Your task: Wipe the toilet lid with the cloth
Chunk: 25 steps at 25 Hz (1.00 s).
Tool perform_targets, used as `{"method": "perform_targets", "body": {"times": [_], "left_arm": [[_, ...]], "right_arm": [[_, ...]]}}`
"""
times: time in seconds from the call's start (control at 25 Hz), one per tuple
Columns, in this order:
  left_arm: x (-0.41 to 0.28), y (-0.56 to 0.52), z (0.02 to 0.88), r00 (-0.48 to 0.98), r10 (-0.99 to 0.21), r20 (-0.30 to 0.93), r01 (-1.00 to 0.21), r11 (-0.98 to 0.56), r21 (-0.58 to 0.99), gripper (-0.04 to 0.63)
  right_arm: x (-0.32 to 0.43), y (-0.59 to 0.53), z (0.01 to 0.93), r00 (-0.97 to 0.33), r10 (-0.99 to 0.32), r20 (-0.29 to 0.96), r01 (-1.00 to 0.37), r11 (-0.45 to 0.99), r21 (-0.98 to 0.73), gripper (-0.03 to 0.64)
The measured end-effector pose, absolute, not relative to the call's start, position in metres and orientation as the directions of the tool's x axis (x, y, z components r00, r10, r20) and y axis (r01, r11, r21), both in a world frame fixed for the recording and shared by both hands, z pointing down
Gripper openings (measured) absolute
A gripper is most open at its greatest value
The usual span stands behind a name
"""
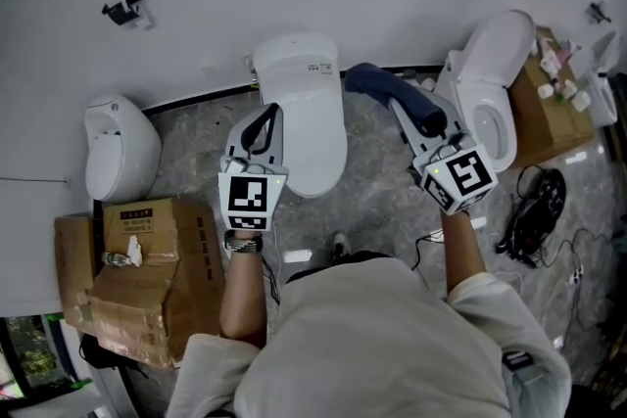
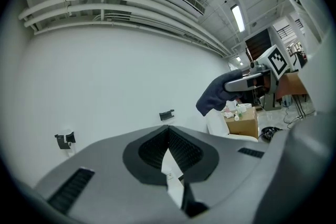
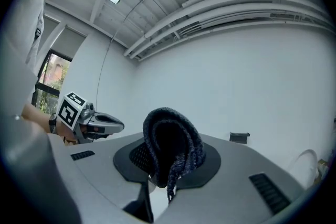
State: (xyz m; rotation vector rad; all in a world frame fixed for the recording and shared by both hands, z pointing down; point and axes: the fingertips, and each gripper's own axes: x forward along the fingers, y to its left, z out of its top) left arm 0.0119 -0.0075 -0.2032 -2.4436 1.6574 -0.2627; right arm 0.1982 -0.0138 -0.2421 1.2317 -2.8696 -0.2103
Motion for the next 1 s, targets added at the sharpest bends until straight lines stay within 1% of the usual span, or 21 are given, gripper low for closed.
{"method": "perform_targets", "body": {"times": [0.16, 0.32, 0.52, 0.76, 1.0], "left_arm": [[0.005, -0.030, -0.204, 0.264, -0.963, 0.059, -0.941, -0.271, -0.201, 0.000], [-0.007, -0.044, -0.201, 0.226, -0.970, 0.093, -0.961, -0.238, -0.142, -0.009], [-0.019, -0.050, -0.203, 0.210, -0.972, 0.107, -0.966, -0.223, -0.130, -0.009], [-0.017, -0.050, -0.199, 0.237, -0.965, 0.111, -0.957, -0.252, -0.147, -0.009], [-0.031, -0.046, -0.203, 0.240, -0.967, 0.080, -0.958, -0.249, -0.139, -0.009]], "right_arm": [[0.203, -0.036, -0.243, -0.709, -0.704, -0.043, -0.703, 0.701, 0.120, 0.083], [0.194, -0.050, -0.242, -0.728, -0.685, -0.039, -0.684, 0.720, 0.117, 0.083], [0.182, -0.058, -0.236, -0.740, -0.672, -0.035, -0.671, 0.734, 0.101, 0.083], [0.175, -0.059, -0.234, -0.744, -0.667, -0.029, -0.667, 0.739, 0.095, 0.083], [0.157, -0.051, -0.231, -0.745, -0.667, -0.020, -0.665, 0.741, 0.096, 0.084]]}}
